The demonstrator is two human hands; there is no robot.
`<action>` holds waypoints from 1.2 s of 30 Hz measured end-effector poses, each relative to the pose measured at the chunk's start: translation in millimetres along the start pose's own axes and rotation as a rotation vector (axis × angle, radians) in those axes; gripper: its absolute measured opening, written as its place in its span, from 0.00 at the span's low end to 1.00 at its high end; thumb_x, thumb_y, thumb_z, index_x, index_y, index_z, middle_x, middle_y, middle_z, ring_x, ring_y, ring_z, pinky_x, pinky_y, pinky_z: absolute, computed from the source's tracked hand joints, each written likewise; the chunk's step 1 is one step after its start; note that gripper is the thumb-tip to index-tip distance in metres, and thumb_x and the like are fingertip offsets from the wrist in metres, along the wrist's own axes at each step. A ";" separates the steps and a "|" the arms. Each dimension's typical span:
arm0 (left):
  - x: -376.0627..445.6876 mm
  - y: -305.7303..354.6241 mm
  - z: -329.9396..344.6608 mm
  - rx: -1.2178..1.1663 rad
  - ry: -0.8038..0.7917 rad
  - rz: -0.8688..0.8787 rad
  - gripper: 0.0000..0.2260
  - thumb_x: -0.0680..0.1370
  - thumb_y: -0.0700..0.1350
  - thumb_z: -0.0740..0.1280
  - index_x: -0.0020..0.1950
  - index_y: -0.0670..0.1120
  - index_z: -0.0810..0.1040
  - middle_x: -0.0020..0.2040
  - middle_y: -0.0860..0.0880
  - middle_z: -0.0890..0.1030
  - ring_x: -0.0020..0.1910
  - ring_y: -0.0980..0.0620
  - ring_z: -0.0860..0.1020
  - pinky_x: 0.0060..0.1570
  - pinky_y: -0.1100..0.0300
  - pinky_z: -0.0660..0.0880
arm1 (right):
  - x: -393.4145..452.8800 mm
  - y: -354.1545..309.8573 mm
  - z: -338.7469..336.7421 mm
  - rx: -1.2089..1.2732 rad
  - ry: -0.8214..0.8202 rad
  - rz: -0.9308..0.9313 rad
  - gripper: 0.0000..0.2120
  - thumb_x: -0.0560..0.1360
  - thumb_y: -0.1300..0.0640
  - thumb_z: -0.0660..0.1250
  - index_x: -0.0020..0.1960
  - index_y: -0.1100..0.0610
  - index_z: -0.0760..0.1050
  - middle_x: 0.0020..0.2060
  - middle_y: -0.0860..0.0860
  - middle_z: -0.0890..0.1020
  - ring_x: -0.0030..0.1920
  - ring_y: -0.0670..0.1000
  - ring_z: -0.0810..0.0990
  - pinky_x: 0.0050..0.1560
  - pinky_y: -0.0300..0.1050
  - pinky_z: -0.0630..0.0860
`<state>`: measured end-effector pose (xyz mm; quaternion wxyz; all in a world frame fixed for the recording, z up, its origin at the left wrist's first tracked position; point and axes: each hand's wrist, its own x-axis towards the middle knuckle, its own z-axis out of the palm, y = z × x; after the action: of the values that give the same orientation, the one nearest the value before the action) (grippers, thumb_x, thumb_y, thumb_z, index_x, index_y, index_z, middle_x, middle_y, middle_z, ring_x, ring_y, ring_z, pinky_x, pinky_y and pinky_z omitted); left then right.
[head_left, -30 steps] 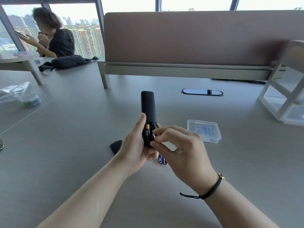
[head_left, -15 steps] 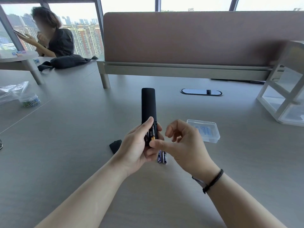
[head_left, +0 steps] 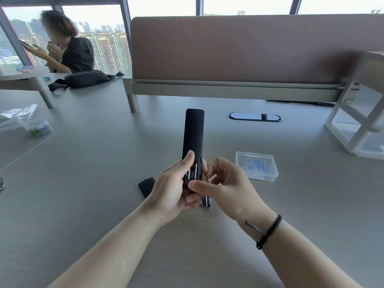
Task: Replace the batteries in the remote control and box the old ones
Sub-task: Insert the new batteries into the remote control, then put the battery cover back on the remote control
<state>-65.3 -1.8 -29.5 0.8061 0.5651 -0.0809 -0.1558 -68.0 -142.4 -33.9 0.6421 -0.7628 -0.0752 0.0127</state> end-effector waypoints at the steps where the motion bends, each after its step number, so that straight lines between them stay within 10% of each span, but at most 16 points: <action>1: 0.1 0.3 0.3 0.003 -0.002 0.000 0.18 0.79 0.59 0.58 0.41 0.47 0.77 0.32 0.46 0.69 0.22 0.52 0.60 0.28 0.58 0.51 | -0.7 -1.1 -0.1 0.006 -0.003 0.000 0.19 0.58 0.46 0.79 0.37 0.52 0.72 0.38 0.73 0.81 0.33 0.55 0.74 0.38 0.52 0.68; 9: -1.1 0.8 0.2 0.020 0.004 -0.006 0.15 0.77 0.57 0.62 0.42 0.47 0.77 0.32 0.47 0.71 0.22 0.52 0.61 0.27 0.59 0.53 | -0.6 -0.6 -1.7 0.034 0.006 -0.032 0.19 0.60 0.51 0.80 0.37 0.56 0.71 0.36 0.69 0.83 0.33 0.67 0.80 0.37 0.51 0.71; 14: 4.2 -0.9 -3.7 0.140 0.084 0.058 0.14 0.79 0.48 0.66 0.36 0.44 0.74 0.31 0.44 0.67 0.21 0.53 0.62 0.26 0.58 0.53 | 0.5 0.9 -3.3 -0.113 0.088 -0.087 0.17 0.64 0.51 0.81 0.36 0.55 0.73 0.25 0.45 0.77 0.25 0.42 0.68 0.28 0.35 0.65; 20: 14.0 11.8 -22.7 -0.158 0.387 0.204 0.10 0.81 0.43 0.62 0.40 0.46 0.71 0.29 0.46 0.73 0.19 0.54 0.61 0.21 0.66 0.57 | -3.0 8.7 -0.3 -0.650 0.178 -0.463 0.17 0.66 0.34 0.70 0.39 0.47 0.78 0.34 0.41 0.79 0.38 0.42 0.72 0.38 0.41 0.72; 26: 15.0 18.6 -41.0 -0.374 0.443 0.254 0.09 0.82 0.47 0.60 0.44 0.45 0.72 0.29 0.46 0.73 0.18 0.53 0.62 0.21 0.64 0.56 | -21.2 11.6 28.2 -1.006 -0.145 -0.703 0.16 0.72 0.37 0.66 0.53 0.45 0.82 0.50 0.40 0.84 0.54 0.49 0.79 0.52 0.46 0.75; 31: 13.2 20.9 -40.0 -0.400 0.361 0.249 0.17 0.81 0.57 0.58 0.45 0.44 0.73 0.29 0.45 0.73 0.18 0.52 0.61 0.24 0.61 0.53 | -23.0 9.4 49.3 -1.137 -0.347 -0.532 0.25 0.78 0.36 0.54 0.71 0.44 0.68 0.73 0.46 0.71 0.76 0.57 0.62 0.76 0.60 0.56; 36: 9.3 24.0 -42.6 -0.425 0.334 0.296 0.19 0.80 0.59 0.58 0.45 0.44 0.74 0.30 0.44 0.73 0.19 0.51 0.62 0.23 0.61 0.55 | -16.8 6.5 53.3 -1.169 -0.393 -0.537 0.26 0.79 0.33 0.48 0.75 0.38 0.61 0.79 0.47 0.60 0.81 0.56 0.49 0.78 0.64 0.41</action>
<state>-39.7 40.3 -22.3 0.9224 0.3836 0.0059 0.0449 -90.1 -93.6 -50.9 0.0788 -0.9233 -0.3724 -0.0518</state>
